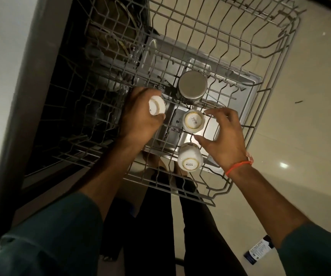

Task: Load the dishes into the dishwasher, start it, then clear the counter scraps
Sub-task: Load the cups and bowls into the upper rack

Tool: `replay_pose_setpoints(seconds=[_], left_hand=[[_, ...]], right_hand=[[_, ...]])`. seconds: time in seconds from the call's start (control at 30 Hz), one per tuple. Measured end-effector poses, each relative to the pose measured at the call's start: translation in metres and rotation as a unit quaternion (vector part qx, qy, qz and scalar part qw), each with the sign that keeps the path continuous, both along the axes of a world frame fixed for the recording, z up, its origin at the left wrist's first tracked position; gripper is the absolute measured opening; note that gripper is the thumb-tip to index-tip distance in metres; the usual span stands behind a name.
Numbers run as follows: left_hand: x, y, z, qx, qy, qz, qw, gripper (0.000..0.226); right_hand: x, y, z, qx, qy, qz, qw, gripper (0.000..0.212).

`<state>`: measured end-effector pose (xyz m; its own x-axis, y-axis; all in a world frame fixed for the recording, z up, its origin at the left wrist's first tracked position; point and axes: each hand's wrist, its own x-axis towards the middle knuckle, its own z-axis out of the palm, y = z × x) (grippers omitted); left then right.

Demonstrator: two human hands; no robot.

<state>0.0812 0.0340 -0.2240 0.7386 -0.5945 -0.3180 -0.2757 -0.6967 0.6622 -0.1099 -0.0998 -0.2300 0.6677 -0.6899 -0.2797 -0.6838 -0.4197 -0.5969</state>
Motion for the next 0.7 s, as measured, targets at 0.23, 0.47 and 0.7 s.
replay_pose_setpoints(seconds=[0.23,0.47,0.7], left_hand=[[-0.001,-0.008,-0.02,0.011,-0.011,-0.013,1.0,0.059],[-0.003,-0.011,-0.021,0.031,-0.011,-0.017,0.999,0.064],[-0.005,-0.011,-0.019,0.053,-0.013,-0.014,0.998,0.062]], right_hand=[[-0.004,0.011,0.003,0.021,-0.005,-0.024,0.999,0.069],[-0.007,0.013,0.007,0.029,-0.017,-0.034,0.999,0.066],[-0.007,0.01,0.011,0.027,-0.013,-0.03,0.999,0.066]])
